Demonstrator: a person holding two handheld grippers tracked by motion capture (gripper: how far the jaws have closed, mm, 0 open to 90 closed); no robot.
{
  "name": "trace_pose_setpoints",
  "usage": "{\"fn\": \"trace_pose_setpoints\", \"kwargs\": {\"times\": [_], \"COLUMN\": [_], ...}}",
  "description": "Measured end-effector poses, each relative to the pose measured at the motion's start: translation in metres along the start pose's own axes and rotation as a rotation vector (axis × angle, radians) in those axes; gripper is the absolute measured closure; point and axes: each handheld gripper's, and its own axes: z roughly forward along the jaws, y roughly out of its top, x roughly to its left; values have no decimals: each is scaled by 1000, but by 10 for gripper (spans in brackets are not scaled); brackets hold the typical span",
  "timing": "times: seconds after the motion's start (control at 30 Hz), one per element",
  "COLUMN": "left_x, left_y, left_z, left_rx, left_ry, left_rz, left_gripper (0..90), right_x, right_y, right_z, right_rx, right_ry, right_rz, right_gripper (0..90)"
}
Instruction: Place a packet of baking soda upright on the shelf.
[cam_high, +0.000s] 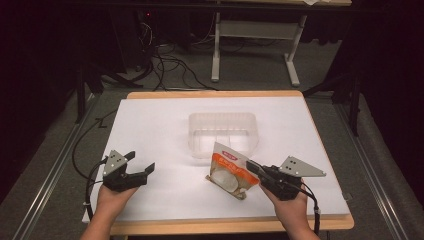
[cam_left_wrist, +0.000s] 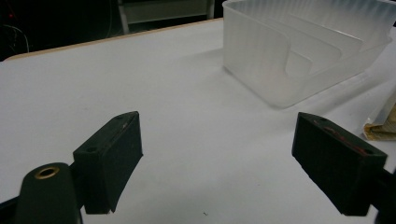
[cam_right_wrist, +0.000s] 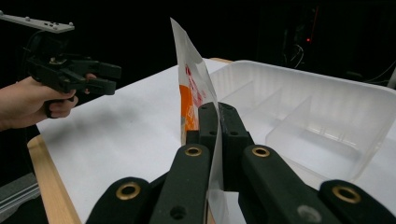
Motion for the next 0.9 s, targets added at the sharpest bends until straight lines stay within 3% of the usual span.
{"fn": "trace_pose_setpoints", "kwargs": {"times": [0.9], "left_x": [1], "left_y": [0], "left_z": [0], "left_rx": [-2], "left_ry": [1], "left_rz": [1], "left_gripper": [166], "right_x": [-6], "right_y": [10], "right_z": [-11], "right_rx": [-46], "right_ry": [-42], "right_rz": [19], "right_gripper": [900]}}
